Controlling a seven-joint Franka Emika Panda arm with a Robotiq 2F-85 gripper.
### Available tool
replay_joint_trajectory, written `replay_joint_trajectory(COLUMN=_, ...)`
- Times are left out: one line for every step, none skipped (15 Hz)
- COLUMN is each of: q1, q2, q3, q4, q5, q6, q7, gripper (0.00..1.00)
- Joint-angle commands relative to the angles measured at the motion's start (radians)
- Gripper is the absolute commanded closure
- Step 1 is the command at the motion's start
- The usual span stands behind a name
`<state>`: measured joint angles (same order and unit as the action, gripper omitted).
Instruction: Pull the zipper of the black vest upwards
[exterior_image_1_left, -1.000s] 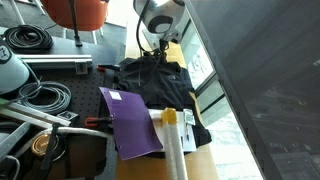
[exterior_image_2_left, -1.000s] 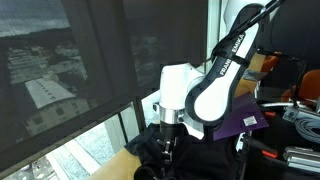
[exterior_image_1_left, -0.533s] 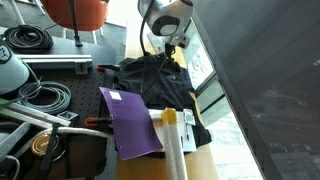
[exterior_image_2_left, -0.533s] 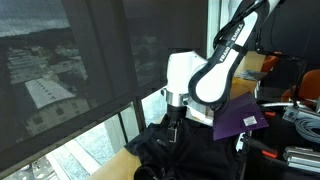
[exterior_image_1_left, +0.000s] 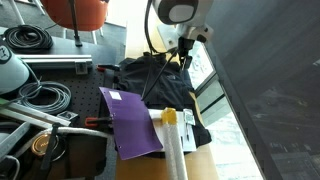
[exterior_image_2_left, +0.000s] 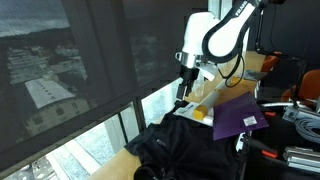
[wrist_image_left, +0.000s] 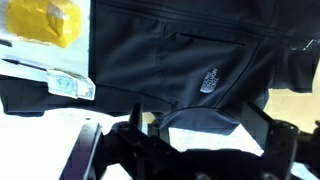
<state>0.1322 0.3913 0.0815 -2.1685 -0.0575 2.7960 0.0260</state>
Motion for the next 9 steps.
replay_joint_trajectory(q1=-0.052, q2=-0.167, q3=0.039, q4=-0.079, q5=0.081, q6=-0.148, q7=-0.034, gripper=0.0)
replay_joint_trajectory(q1=-0.059, q2=-0.199, q3=0.046, q4=-0.079, q5=0.107, q6=-0.199, q7=-0.043, gripper=0.0)
replay_joint_trajectory(q1=-0.063, q2=-0.227, q3=0.051, q4=-0.076, q5=0.139, q6=-0.256, q7=-0.057, gripper=0.0)
replay_joint_trajectory(q1=-0.066, q2=-0.254, q3=0.055, q4=-0.062, q5=0.175, q6=-0.341, q7=-0.073, gripper=0.0)
replay_joint_trajectory(q1=-0.065, q2=-0.277, q3=0.054, q4=-0.053, q5=0.204, q6=-0.405, q7=-0.083, gripper=0.0)
replay_joint_trajectory(q1=-0.056, q2=-0.296, q3=0.044, q4=-0.055, q5=0.204, q6=-0.425, q7=-0.075, gripper=0.0)
replay_joint_trajectory(q1=-0.054, q2=-0.315, q3=0.04, q4=-0.05, q5=0.215, q6=-0.463, q7=-0.079, gripper=0.0)
replay_joint_trajectory(q1=-0.049, q2=-0.333, q3=0.036, q4=-0.053, q5=0.205, q6=-0.471, q7=-0.069, gripper=0.0)
replay_joint_trajectory(q1=-0.047, q2=-0.349, q3=0.034, q4=-0.057, q5=0.199, q6=-0.475, q7=-0.071, gripper=0.0)
